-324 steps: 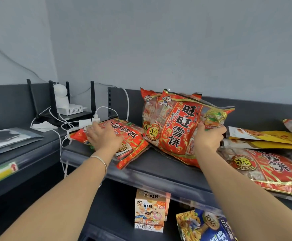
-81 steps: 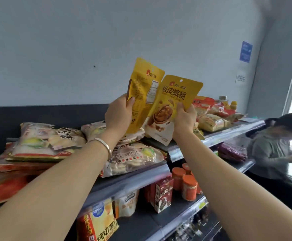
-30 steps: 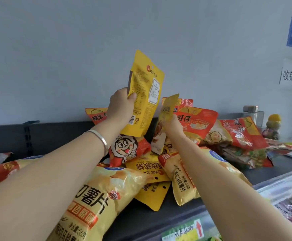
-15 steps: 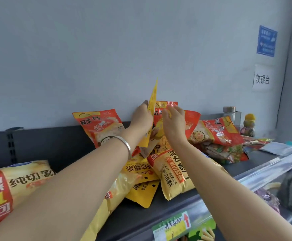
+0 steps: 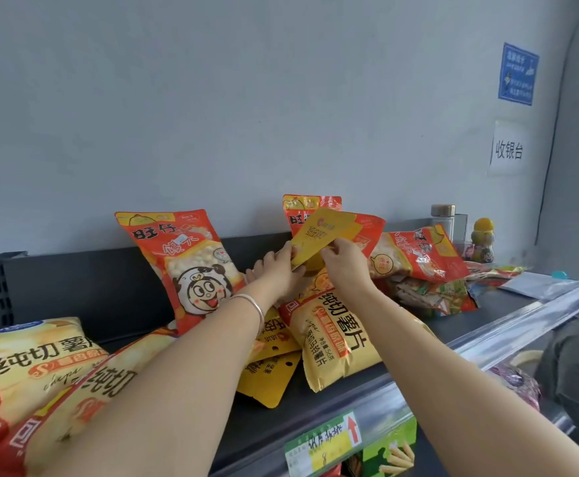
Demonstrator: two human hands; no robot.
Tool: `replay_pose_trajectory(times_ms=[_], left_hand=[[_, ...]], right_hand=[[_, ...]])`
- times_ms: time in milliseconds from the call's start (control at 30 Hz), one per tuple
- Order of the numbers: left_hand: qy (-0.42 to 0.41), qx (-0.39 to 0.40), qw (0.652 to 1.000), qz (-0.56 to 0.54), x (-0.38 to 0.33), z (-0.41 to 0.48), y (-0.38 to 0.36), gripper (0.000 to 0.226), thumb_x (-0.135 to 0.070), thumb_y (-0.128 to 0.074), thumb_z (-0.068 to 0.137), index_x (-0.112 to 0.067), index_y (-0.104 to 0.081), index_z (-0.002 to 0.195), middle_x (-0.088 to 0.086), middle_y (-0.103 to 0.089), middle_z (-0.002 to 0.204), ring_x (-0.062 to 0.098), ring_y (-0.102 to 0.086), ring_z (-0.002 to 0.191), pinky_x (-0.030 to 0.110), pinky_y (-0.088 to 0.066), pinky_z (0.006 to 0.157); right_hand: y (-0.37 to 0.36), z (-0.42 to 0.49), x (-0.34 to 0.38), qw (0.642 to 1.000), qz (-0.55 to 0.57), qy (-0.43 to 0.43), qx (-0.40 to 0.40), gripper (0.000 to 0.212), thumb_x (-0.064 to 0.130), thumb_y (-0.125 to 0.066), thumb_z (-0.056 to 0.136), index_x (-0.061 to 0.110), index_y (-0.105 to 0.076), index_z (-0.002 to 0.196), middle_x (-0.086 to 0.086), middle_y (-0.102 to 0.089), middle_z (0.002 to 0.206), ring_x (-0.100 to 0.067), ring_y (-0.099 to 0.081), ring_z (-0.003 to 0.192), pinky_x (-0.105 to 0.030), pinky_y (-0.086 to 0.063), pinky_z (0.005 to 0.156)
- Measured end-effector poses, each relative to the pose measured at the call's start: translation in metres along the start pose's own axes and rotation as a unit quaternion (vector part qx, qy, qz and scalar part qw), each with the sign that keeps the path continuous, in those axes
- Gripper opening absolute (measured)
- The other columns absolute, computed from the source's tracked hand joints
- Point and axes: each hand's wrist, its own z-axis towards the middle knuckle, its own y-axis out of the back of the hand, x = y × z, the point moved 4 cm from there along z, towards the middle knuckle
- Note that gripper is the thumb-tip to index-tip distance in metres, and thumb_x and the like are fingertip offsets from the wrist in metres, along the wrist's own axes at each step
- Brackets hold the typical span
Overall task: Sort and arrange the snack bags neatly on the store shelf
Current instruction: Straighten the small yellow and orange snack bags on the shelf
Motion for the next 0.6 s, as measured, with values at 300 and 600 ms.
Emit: replay_pose_trajectory(times_ms=[300, 600], left_hand=[[-0.108, -0.025, 0.993, -0.027, -0.003, -0.016, 0.013, 0.068, -0.047, -0.062, 0.085, -0.028, -0.032, 0.144, 0.006, -0.037, 0.145, 0.029, -0.040, 0.129, 0.047, -0.040, 0.104], [-0.186, -0.148, 0.971, -0.035, -0.024, -0.056, 0.017, 0.037, -0.029, -0.054, 0.094, -0.023, -0.054, 0.130, 0.002, -0.048, 0.138, 0.021, -0.047, 0.124, 0.039, -0.046, 0.097]], right_hand=[[0.018, -0.007, -0.010, 0.999, -0.017, -0.004, -0.039, 0.018, 0.018, -0.047, 0.097, 0.013, -0.057, 0.111, -0.002, -0.064, 0.100, -0.021, -0.064, 0.082, -0.038, -0.056, 0.071], [0.037, -0.022, -0.017, 0.990, -0.133, 0.033, -0.017, 0.027, 0.021, -0.048, 0.096, 0.015, -0.056, 0.121, 0.001, -0.060, 0.100, -0.018, -0.061, 0.083, -0.030, -0.049, 0.061]])
